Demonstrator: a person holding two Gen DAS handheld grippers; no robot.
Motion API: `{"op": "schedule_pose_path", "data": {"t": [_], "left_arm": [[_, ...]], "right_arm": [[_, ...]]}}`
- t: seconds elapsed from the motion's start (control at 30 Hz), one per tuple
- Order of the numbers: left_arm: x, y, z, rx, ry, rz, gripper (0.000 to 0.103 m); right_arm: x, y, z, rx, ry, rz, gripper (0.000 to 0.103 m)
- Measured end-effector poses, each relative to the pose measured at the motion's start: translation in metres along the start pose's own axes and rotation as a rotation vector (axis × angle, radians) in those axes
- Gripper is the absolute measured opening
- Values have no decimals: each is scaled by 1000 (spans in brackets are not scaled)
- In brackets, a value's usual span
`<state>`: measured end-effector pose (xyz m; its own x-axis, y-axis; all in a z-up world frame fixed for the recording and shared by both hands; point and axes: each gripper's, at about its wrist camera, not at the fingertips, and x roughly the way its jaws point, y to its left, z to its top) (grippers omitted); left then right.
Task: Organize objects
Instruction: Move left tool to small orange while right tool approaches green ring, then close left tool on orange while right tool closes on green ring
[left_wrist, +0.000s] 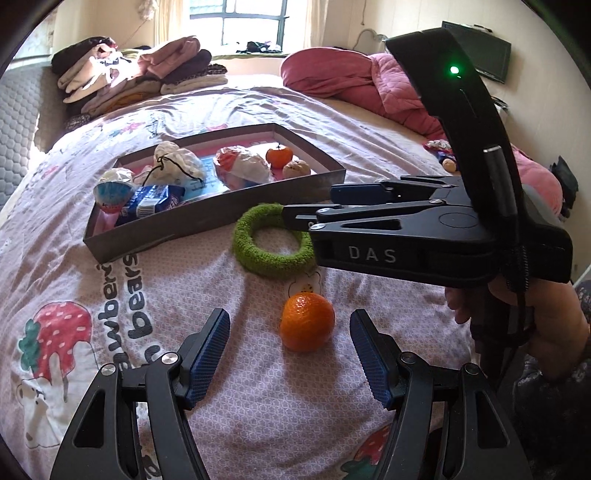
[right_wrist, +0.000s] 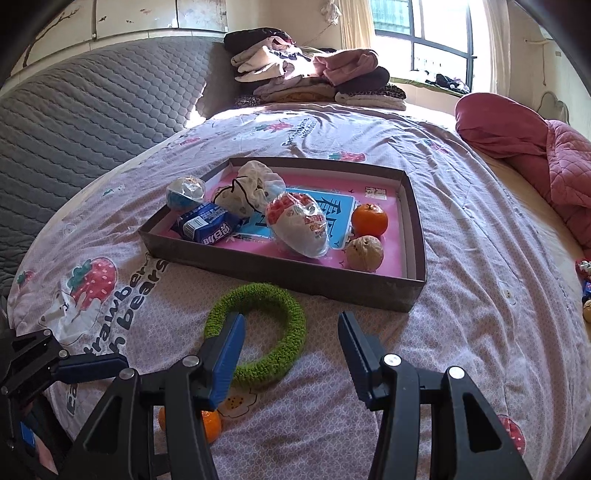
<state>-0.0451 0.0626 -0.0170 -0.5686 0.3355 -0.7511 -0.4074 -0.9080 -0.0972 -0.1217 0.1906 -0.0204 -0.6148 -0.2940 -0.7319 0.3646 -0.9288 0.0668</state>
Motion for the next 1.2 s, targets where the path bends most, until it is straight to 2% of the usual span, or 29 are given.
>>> {"op": "schedule_pose_path", "data": {"t": [0.6,0.67,0.77,0.87,0.97,1.2], "left_arm": [[31,1,-1,3,20,-12,69],[33,3,-1,-1,21,-15,61],[37,4,0,3,25,-23,54],[40,5,0,4,36,-35,36],[41,5,0,10,36,-37,36],[40,8,0,-2,34,-49,36]], "right_arm": [[31,-1,-5,-22,40,-8,51],[34,-2,-6,-22,51,-7,44],[36,-3,-6,-17,56,-11,39],[36,-1,-6,-27,53,-8,32],[36,0,-7,-38,52,-3,21],[36,-2,-7,-27,43,20,15]]}}
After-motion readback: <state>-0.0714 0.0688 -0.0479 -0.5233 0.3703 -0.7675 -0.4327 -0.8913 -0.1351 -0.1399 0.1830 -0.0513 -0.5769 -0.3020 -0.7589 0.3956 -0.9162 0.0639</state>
